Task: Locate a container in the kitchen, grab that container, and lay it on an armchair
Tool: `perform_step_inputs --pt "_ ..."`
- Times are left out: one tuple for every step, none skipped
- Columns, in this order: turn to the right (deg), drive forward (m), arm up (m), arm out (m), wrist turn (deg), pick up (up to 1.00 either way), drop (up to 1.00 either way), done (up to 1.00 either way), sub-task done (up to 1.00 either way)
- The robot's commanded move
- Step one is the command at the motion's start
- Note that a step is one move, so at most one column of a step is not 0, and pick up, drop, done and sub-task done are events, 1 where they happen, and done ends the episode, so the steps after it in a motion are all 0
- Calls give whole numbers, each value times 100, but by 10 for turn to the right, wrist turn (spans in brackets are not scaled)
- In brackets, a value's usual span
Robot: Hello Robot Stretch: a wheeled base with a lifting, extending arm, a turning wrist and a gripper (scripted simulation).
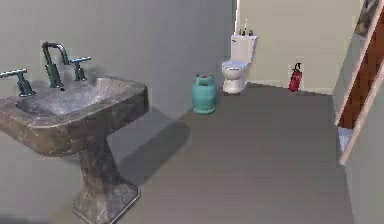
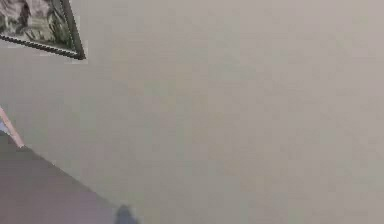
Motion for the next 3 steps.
perform_step_inputs --pt "-450 0 0 0 0 0 0 0 0" --pt "-450 0 0 0 0 0 0 0 0" --pt "-450 0 0 0 0 0 0 0 0"
